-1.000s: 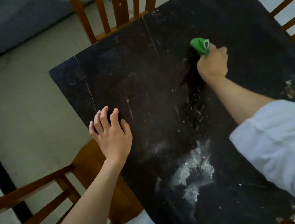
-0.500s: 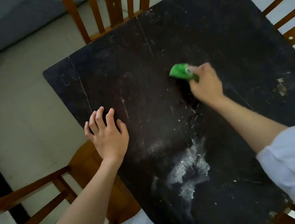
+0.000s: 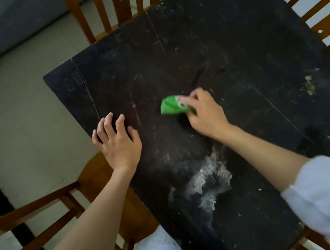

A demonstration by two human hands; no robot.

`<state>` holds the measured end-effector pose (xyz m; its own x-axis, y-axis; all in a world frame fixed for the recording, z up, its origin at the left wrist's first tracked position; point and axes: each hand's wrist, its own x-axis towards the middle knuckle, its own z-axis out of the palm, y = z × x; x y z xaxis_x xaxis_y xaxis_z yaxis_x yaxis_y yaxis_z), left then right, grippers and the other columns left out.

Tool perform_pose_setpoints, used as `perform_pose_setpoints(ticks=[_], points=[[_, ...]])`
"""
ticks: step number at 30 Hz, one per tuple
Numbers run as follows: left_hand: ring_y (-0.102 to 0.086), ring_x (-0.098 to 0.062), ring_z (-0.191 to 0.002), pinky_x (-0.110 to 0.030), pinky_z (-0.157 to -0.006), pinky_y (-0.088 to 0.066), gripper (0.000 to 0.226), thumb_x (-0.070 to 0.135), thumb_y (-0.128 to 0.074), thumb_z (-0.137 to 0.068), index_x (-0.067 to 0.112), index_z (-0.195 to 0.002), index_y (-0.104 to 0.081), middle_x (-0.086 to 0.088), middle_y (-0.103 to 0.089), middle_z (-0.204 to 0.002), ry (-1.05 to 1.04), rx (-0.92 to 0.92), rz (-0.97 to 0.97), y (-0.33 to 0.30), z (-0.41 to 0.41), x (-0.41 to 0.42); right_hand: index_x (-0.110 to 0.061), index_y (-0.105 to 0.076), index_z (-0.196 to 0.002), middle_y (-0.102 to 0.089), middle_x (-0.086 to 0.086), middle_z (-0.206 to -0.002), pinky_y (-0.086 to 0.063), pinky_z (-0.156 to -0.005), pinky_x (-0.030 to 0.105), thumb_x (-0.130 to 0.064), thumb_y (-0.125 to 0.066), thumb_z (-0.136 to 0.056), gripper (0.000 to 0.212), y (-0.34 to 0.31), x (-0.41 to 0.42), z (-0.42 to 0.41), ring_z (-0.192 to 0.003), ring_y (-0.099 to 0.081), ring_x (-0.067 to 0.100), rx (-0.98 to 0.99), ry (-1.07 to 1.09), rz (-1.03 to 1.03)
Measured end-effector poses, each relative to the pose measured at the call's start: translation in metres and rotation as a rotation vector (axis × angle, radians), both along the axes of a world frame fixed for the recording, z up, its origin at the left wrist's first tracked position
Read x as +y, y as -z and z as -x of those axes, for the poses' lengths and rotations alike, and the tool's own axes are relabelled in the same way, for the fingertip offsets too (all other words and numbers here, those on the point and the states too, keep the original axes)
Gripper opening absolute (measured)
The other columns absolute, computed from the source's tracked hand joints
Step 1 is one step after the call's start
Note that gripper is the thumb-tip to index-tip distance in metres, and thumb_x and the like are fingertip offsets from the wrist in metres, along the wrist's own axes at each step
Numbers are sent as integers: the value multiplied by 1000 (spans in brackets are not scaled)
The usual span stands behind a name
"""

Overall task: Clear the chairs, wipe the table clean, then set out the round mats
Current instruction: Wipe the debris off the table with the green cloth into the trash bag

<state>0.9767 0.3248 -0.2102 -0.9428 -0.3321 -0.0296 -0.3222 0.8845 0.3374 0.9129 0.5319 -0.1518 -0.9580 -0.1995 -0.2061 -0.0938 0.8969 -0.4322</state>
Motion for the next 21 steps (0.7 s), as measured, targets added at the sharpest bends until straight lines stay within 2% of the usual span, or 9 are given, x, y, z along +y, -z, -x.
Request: perform_pose_setpoints(ticks=[3,6,8,9,11,13,16,18,21], points=[[-29,-29,-134,-48,-112,-16,36,28,-47,-91,18,-125,-52,-8,-41,-139,-5,0,-18,0,-1,-1,-24,-53,-126,-45,9,-112,-44,-72,38,-11,-49,-85,43,8,-28,7,-107,-40,28,8,32,-89],[-29,-28,-135,-47,-112,-15,37,28,-46,-90,18,-125,-52,-8,-41,-140,4,4,-32,-1,0,-2,-23,-61,-115,-51,9,-100,-40,-53,29,-5,-61,-72,47,7,-29,-66,-92,-49,30,12,-331,-18],[-29,-28,-135,-47,-112,-15,37,27,-47,-90,18,-125,-53,-8,-42,-140,1,10,-46,-2,0,-3,-25,-64,-111,-54,6,-92,-33,-49,25,-5,-64,-68,47,-3,-18,-107,-83,-53,26,-98,-484,79],[-29,-28,-135,-46,-112,-15,37,26,-47,-90,17,-125,-53,-8,-42,-140,1,14,-53,-3,0,-4,-24,-64,-112,-54,5,-91,-32,-49,24,-6,-62,-69,46,-6,-12,-109,-81,-54,25,-120,-483,108],[-28,-28,-135,-43,-110,-15,38,24,-48,-90,17,-127,-53,-7,-41,-140,7,9,-69,-4,-1,-5,-22,-63,-115,-55,8,-93,-38,-51,26,-8,-56,-72,46,-7,-11,-84,-84,-54,27,-82,-334,119],[-26,-26,-137,-41,-110,-15,39,21,-49,-92,19,-130,-52,-6,-40,-143,16,-14,-88,-7,-1,-8,-22,-61,-120,-53,11,-99,-42,-57,32,-9,-55,-78,44,-2,-24,-40,-92,-50,30,77,-168,52],[-24,-24,-138,-39,-112,-15,39,17,-46,-94,20,-133,-51,-3,-39,-145,33,-46,-122,-14,0,-14,-25,-56,-125,-49,10,-107,-42,-68,36,-11,-52,-85,43,7,-52,-3,-103,-44,30,85,-80,-32],[-27,-24,-137,-40,-111,-17,40,14,-46,-94,18,-133,-50,-3,-41,-144,54,-40,-148,-18,0,-20,-25,-61,-118,-52,10,-103,-46,-65,39,-8,-57,-78,44,12,-64,-20,-96,-47,32,88,-222,-54],[-33,-24,-136,-40,-111,-21,41,11,-45,-94,14,-135,-49,-5,-45,-143,104,3,-163,-20,-4,-28,-25,-65,-104,-56,7,-94,-45,-57,36,-5,-68,-60,48,11,-52,-85,-83,-53,29,70,-505,-8]])
